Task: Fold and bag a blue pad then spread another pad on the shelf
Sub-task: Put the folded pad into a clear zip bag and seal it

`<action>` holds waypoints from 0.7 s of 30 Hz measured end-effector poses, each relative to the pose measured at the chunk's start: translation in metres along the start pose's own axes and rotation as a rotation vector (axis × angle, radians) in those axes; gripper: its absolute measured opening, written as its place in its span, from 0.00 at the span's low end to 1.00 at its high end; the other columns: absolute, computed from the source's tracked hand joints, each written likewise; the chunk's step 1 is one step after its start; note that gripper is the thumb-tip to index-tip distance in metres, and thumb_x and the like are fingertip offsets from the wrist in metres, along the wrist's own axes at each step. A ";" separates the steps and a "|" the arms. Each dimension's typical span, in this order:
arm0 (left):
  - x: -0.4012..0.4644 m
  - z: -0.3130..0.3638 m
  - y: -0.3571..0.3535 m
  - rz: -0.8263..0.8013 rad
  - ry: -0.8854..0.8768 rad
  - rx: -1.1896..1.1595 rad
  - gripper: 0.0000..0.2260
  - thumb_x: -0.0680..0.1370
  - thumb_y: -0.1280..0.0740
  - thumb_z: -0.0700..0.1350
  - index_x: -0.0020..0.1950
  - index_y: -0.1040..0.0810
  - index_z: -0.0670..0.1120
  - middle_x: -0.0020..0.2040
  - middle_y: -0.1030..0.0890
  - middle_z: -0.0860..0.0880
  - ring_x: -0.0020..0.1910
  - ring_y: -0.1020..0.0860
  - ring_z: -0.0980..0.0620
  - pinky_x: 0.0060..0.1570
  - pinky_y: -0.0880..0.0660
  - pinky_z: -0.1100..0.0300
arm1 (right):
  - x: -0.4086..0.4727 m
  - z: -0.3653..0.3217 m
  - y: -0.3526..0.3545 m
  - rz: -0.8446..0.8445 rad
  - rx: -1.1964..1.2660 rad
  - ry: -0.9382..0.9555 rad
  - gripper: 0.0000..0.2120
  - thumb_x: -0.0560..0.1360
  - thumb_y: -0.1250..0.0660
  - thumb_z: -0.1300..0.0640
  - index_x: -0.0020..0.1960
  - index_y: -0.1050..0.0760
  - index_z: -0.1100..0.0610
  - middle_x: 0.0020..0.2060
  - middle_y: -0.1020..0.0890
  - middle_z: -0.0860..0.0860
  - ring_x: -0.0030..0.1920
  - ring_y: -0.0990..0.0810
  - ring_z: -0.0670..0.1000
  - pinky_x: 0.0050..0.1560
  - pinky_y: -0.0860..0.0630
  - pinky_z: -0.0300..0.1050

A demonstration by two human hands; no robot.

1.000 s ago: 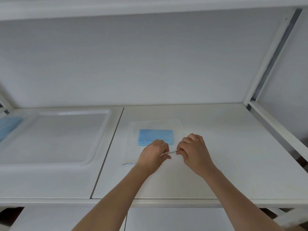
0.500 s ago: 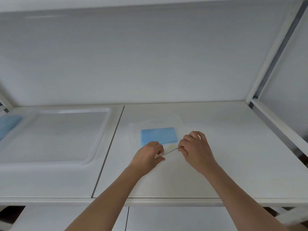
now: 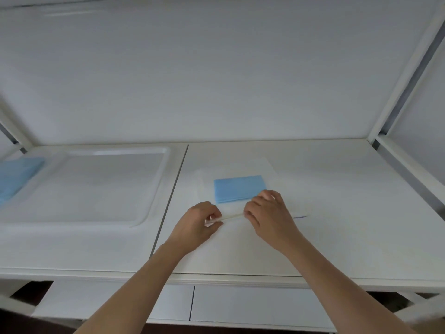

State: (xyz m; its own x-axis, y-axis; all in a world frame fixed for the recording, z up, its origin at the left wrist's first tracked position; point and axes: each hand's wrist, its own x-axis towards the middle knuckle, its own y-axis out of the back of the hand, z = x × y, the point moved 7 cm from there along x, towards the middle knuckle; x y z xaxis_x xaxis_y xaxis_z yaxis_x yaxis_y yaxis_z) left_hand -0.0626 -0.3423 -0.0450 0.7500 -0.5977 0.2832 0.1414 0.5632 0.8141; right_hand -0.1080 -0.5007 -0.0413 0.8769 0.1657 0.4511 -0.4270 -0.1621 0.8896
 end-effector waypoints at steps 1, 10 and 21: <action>-0.006 -0.006 0.005 0.027 0.017 -0.007 0.05 0.71 0.27 0.40 0.41 0.22 0.44 0.35 0.29 0.61 0.35 0.30 0.65 0.37 0.33 0.73 | -0.001 0.002 -0.001 0.003 0.006 -0.018 0.06 0.70 0.30 0.57 0.36 0.26 0.49 0.32 0.26 0.43 0.44 0.28 0.50 0.57 0.37 0.44; -0.030 -0.015 0.019 0.106 0.049 -0.060 0.04 0.70 0.25 0.40 0.42 0.18 0.45 0.37 0.26 0.61 0.36 0.27 0.63 0.37 0.32 0.75 | 0.010 -0.056 -0.010 -0.017 0.235 0.092 0.03 0.72 0.30 0.52 0.43 0.22 0.51 0.37 0.23 0.43 0.45 0.29 0.48 0.52 0.33 0.42; -0.035 -0.010 0.025 0.111 -0.015 -0.025 0.02 0.73 0.28 0.41 0.45 0.16 0.45 0.39 0.21 0.53 0.37 0.26 0.59 0.38 0.27 0.68 | 0.012 -0.070 -0.012 0.025 0.265 0.083 0.04 0.73 0.30 0.52 0.41 0.21 0.52 0.36 0.22 0.43 0.43 0.28 0.48 0.52 0.35 0.39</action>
State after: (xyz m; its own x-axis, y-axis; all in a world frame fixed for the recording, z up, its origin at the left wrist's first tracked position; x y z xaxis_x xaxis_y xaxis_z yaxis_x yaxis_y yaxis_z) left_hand -0.0792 -0.3015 -0.0401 0.7523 -0.5392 0.3785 0.0746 0.6405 0.7643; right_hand -0.1080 -0.4286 -0.0418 0.8412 0.2356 0.4868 -0.3662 -0.4141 0.8333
